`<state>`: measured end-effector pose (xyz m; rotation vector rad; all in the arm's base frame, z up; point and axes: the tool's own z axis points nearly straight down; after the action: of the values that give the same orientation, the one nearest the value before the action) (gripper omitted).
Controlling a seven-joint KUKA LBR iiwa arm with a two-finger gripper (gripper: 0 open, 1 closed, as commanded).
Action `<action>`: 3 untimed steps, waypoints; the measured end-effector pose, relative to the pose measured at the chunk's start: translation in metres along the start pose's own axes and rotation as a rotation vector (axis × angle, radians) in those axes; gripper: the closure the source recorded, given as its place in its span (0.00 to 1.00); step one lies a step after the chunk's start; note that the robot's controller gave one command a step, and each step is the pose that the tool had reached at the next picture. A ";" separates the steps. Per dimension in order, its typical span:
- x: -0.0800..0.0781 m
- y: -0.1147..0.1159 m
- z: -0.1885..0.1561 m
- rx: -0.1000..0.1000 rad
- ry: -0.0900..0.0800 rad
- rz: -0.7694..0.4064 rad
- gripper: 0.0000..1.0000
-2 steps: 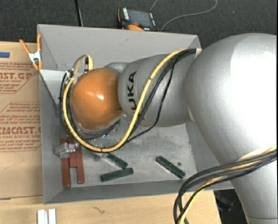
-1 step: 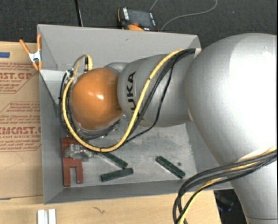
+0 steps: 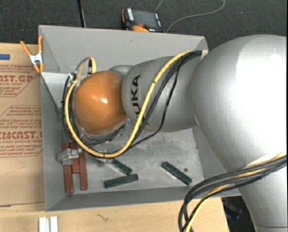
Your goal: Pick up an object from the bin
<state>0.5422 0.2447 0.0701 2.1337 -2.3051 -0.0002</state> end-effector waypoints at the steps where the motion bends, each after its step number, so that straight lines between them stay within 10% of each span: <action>1: -0.003 0.000 -0.003 0.003 -0.005 -0.002 1.00; 2: 0.000 0.000 0.000 0.000 -0.001 -0.001 0.00; 3: -0.002 0.000 -0.001 0.001 -0.004 -0.001 1.00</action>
Offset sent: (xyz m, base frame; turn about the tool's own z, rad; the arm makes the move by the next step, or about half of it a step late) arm 0.0000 0.0000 0.0000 0.0000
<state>0.5424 0.2465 0.0713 2.1375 -2.3066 -0.0023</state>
